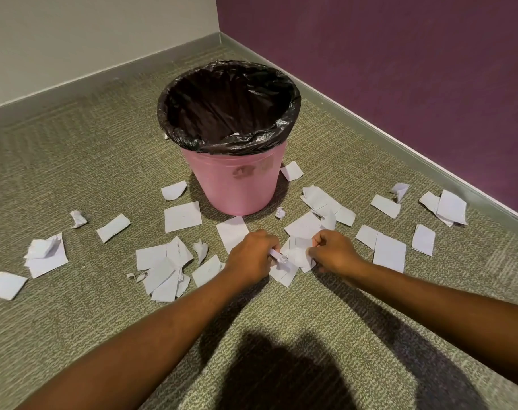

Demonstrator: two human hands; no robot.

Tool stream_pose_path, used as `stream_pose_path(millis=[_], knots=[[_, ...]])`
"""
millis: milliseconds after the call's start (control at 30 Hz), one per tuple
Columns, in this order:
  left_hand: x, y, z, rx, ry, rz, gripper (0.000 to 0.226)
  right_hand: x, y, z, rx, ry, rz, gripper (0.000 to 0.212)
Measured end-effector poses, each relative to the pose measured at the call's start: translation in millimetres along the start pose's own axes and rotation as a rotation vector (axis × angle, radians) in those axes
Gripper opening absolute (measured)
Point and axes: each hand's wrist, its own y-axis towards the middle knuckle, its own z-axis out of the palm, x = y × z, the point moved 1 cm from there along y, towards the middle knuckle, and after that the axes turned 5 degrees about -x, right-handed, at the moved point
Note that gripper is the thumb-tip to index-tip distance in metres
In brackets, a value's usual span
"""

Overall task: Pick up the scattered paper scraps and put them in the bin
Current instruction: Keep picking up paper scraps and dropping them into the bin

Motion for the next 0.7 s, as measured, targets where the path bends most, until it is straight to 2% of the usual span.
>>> stream_pose_path(millis=[133,267,333,467,567,633,700], knots=[[1.0,-6.1,2.1,0.087,0.019,0.037,0.012,-3.0,-4.4,-0.2,0.055,-0.054,-0.043,0.019],[2.5,-12.9,0.9,0.054,0.014,0.058,0.014,0.2,-9.5,8.8,0.062,-0.189,-0.146,0.026],[3.5,-16.4,-1.0,0.043,0.015,0.051,0.007,3.1,-12.2,13.8,0.058,-0.251,-0.221,0.029],[6.3,-25.9,-1.9,0.057,0.003,-0.015,0.039,6.7,-17.4,21.1,0.051,-0.356,-0.372,0.024],[10.7,-33.7,2.6,0.09,-0.041,-0.068,0.045,6.3,-19.0,22.9,0.062,-0.375,-0.412,0.025],[15.0,-38.8,6.8,0.12,-0.105,-0.103,0.043,4.9,-19.4,23.6,0.081,-0.347,-0.439,0.025],[19.8,-43.1,10.6,0.162,-0.216,-0.154,0.02,3.8,-19.4,23.5,0.114,-0.312,-0.455,0.025]])
